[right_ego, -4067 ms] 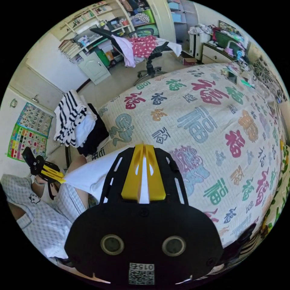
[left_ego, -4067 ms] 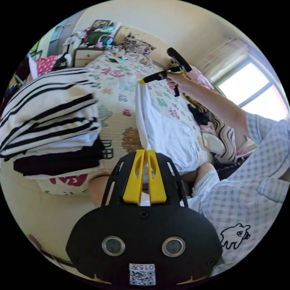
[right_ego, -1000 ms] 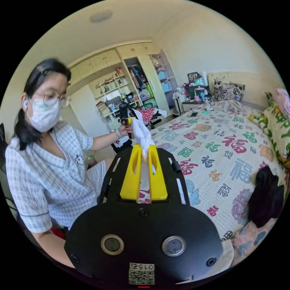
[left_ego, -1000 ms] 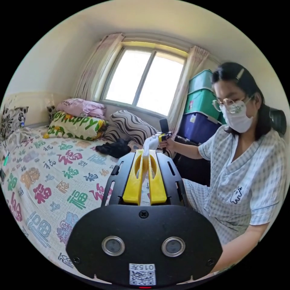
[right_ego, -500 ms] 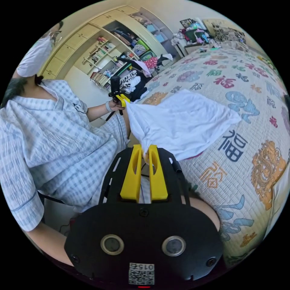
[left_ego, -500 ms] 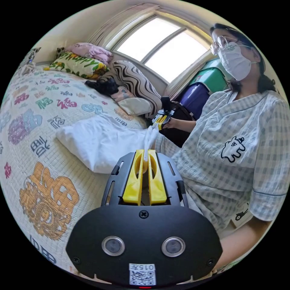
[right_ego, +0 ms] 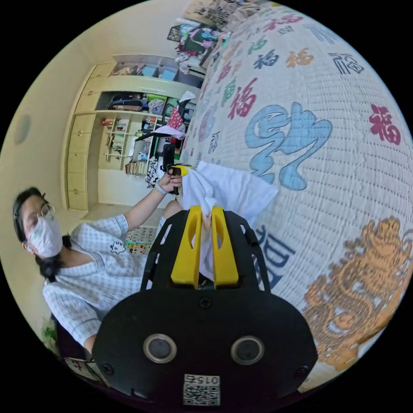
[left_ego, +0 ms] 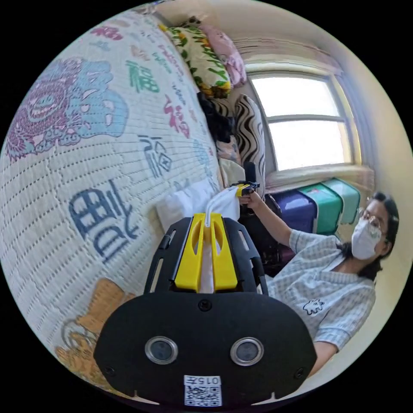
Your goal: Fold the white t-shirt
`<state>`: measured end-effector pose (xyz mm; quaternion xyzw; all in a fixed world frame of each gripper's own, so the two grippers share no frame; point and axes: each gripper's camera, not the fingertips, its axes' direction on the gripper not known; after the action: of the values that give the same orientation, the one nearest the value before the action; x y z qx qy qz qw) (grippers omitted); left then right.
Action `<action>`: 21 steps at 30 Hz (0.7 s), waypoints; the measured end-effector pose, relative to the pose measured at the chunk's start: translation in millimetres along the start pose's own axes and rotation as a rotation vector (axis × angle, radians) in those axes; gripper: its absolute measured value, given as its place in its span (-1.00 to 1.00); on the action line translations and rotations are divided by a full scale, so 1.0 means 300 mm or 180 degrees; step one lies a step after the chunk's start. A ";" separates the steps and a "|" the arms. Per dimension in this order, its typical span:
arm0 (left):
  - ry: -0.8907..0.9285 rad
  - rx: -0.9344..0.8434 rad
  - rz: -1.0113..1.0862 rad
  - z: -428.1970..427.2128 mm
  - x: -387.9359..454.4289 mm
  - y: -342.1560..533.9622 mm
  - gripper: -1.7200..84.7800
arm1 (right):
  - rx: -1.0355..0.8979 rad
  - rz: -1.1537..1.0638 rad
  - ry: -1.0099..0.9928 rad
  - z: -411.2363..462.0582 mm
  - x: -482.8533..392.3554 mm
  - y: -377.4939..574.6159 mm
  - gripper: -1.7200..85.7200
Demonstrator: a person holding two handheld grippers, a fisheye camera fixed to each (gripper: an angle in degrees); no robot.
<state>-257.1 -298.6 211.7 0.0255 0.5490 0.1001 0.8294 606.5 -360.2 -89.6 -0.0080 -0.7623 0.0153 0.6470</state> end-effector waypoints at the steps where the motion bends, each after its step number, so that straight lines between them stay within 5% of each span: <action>1: 0.0018 -0.0008 -0.0078 0.005 -0.029 -0.029 -0.97 | 0.0005 0.0098 0.0000 0.003 0.029 -0.033 -0.85; 12: -0.0319 0.0066 -0.0167 0.054 -0.092 -0.083 -0.93 | 0.0021 0.0303 0.0284 0.069 0.082 -0.113 -0.83; 16: -0.1146 0.0467 0.0015 -0.017 0.050 0.034 -0.88 | 0.0630 0.0117 0.1205 0.002 -0.056 0.014 -0.82; 21: -0.2023 0.0456 0.0791 0.190 0.387 0.226 -0.79 | 0.0618 -0.0739 0.2075 0.202 -0.403 0.156 -0.81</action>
<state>-170.6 -206.0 139.4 0.1801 0.2616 0.1486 0.9365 566.1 -318.2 -220.1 0.1357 -0.5067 0.0107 0.8513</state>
